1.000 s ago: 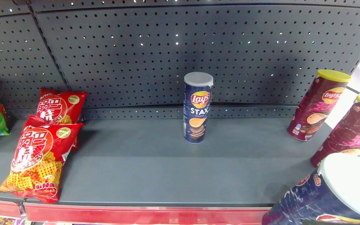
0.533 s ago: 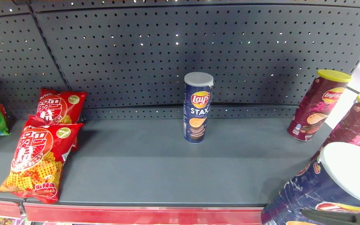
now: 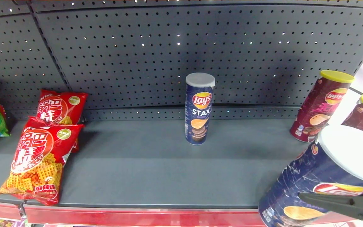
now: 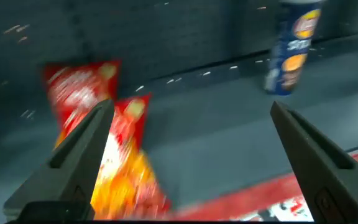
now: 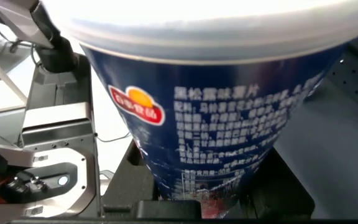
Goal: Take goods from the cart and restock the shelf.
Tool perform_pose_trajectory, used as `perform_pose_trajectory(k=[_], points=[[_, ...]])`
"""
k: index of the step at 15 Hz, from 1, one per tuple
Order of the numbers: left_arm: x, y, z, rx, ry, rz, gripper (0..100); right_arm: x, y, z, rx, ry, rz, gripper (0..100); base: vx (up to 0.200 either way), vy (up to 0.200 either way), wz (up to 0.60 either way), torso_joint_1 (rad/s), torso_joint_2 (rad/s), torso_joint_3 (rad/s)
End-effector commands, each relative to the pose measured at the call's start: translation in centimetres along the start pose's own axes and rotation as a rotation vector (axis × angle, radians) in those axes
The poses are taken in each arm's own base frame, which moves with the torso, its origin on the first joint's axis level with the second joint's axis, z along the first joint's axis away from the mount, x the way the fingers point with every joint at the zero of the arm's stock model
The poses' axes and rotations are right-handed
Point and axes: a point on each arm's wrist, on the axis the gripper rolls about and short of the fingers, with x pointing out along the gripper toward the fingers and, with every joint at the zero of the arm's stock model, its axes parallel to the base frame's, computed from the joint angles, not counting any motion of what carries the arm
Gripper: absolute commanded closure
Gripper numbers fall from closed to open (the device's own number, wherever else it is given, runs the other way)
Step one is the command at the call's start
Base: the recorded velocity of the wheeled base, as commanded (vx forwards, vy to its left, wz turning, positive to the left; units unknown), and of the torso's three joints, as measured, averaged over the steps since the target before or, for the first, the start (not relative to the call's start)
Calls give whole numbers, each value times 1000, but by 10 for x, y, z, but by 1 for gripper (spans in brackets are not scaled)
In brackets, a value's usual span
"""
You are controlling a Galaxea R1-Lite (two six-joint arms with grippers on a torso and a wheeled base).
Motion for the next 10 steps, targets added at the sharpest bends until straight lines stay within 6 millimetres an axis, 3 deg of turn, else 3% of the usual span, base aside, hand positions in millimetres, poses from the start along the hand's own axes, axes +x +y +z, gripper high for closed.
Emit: perform_pose_trajectory(k=[1, 5, 9, 10], points=[[82, 5, 6, 19, 141, -196, 0, 5, -8, 2, 8, 5, 3, 100, 0, 0, 0, 0, 0, 0], [161, -7, -23, 64, 211, -363, 0, 8, -11, 3, 14, 7, 7, 100, 0, 0, 0, 0, 0, 0], [209, -45, -27, 61, 236, -533, 0, 8, -15, 13, 22, -15, -3, 100, 0, 0, 0, 0, 0, 0], [233, -57, -26, 61, 228, -569, 0, 8, -16, 15, 17, -21, -8, 100, 0, 0, 0, 0, 0, 0]])
